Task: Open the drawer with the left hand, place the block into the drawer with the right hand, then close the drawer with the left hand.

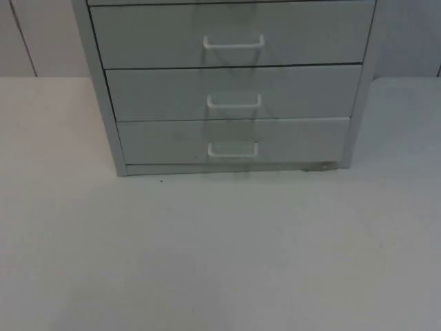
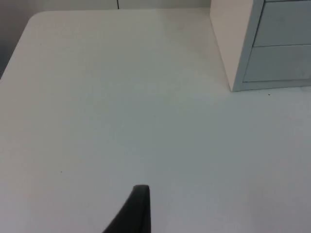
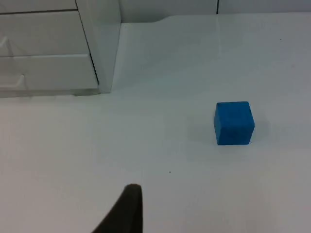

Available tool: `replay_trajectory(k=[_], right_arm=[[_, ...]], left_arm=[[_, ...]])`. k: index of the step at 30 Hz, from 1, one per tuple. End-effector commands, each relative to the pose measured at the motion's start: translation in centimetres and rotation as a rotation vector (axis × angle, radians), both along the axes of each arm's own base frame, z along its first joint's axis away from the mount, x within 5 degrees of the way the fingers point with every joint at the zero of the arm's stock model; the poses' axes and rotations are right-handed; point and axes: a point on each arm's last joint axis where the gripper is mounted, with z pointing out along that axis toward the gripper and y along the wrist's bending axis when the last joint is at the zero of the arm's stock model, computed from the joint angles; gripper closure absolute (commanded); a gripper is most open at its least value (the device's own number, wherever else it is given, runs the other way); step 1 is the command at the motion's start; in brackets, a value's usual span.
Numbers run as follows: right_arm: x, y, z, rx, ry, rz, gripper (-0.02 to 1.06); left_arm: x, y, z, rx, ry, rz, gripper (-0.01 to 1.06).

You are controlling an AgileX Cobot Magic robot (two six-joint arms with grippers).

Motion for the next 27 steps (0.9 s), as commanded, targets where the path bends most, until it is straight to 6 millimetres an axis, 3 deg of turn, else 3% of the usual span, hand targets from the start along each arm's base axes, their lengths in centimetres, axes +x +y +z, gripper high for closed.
replay_trajectory(k=[1, 10, 15, 23, 27], right_arm=[[0.0, 0.1, 0.1, 0.012, -0.008, 0.008, -0.01], [3.0, 0.4, 2.3, 0.039, 0.045, 0.022, -0.01], [6.6, 0.5, 2.9, 0.041, 0.098, 0.015, -0.01], [11.2, 0.5, 1.8, 0.026, 0.219, 0.005, -0.01], [13.8, 0.5, 0.3, 0.018, 0.328, 0.005, -0.01]], left_arm=[[0.1, 0.0, 0.0, -0.005, -0.009, 0.005, 0.00], [2.4, -0.1, 1.0, -0.017, 0.087, 0.001, 0.00], [5.3, 0.0, 1.2, -0.021, 0.178, 0.004, 0.00], [9.0, 0.1, 0.3, -0.024, 0.324, 0.009, 0.00], [11.5, 0.1, -0.6, -0.025, 0.385, 0.015, 0.00]])
